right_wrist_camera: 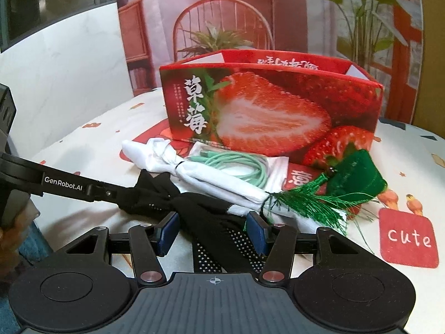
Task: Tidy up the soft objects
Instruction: 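Hold the black gloves with both grippers and start lifting them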
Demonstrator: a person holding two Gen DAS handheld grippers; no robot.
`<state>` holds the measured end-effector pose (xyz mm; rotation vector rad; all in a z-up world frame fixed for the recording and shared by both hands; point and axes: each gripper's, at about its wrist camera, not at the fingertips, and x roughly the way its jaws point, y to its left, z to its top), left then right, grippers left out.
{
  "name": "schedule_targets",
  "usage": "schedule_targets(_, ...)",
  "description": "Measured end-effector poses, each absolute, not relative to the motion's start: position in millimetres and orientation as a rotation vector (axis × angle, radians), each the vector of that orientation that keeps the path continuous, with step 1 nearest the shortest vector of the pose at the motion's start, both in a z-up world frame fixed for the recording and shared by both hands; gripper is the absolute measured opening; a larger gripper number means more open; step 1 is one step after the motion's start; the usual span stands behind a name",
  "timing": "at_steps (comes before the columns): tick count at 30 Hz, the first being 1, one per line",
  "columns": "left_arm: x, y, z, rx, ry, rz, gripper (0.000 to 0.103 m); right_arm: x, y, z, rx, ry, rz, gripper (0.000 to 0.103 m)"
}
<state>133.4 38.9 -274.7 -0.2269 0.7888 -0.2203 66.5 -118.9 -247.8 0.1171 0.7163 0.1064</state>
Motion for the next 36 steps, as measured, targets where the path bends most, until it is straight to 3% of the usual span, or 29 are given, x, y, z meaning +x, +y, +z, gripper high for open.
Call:
schedule_targets(15,131.6,55.8,-275.4,-0.258,0.774,-0.156,0.018,73.9,-104.4,-237.9,0.085,0.668,0.147,0.051)
schedule_targets(22,129.4,56.9,-277.2,-0.266,0.771,-0.158,0.018,90.7,-100.9,-260.2,0.103,0.778,0.143,0.05)
schedule_targets(32,130.2,55.8,-278.2,-0.262,0.768,-0.157,0.018,83.6,-100.1,-265.1,0.055,0.788,0.129,0.049)
schedule_targets(35,130.1,55.4,-278.5,-0.261,0.766,-0.156,0.018,82.5,-97.5,-265.2,0.022,0.794,0.126,0.047)
schedule_targets(36,129.9,55.7,-278.6,-0.261,0.766,-0.156,0.018,82.5,-96.8,-265.3,0.009,0.796,0.122,0.041)
